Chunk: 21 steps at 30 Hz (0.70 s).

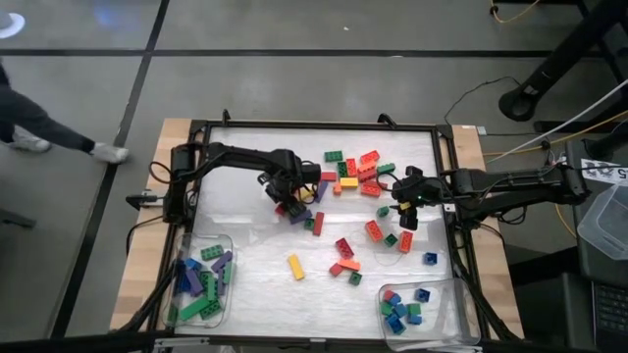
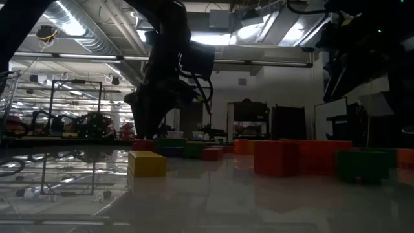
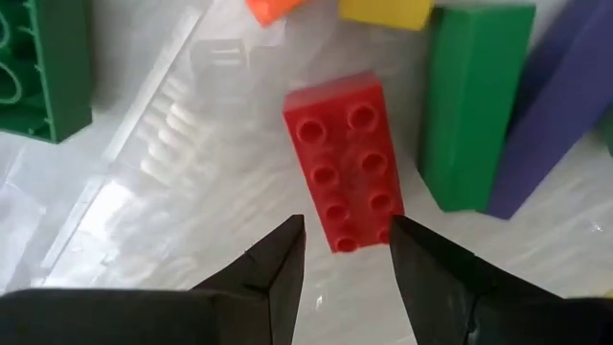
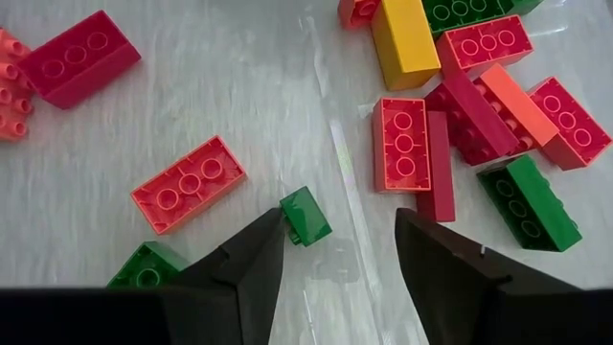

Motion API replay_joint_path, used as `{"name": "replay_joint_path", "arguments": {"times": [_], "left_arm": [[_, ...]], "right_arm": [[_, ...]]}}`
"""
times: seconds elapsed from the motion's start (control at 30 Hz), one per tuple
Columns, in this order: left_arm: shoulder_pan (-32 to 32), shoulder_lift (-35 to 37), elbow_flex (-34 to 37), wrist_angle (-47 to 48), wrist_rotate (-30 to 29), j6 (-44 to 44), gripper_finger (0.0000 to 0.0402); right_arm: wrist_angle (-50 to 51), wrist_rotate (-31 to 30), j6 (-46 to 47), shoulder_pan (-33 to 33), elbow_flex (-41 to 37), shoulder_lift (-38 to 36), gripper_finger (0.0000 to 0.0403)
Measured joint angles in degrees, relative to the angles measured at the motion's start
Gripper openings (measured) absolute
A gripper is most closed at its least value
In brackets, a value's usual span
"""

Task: Sort blocks by size
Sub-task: Put the large red game piece into the left transparent bin

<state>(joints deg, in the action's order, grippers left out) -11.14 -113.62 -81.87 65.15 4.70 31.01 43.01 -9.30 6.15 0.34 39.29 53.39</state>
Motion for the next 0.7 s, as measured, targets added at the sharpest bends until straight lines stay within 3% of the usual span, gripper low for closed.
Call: {"name": "replay_joint_path", "arguments": {"times": [0.3, 0.7], "left_arm": [[1.12, 0.04, 0.00, 0.45, -0.01, -2.93, 0.0146], [1.13, 0.16, 0.65, -1.28, -1.23, -1.32, 0.0231]], "right_arm": [[-0.01, 0.00, 0.00, 0.00, 0.00, 0.00, 0.0200], [-0.01, 0.00, 0.00, 0.01, 0.00, 0.00, 0.0200]]}}
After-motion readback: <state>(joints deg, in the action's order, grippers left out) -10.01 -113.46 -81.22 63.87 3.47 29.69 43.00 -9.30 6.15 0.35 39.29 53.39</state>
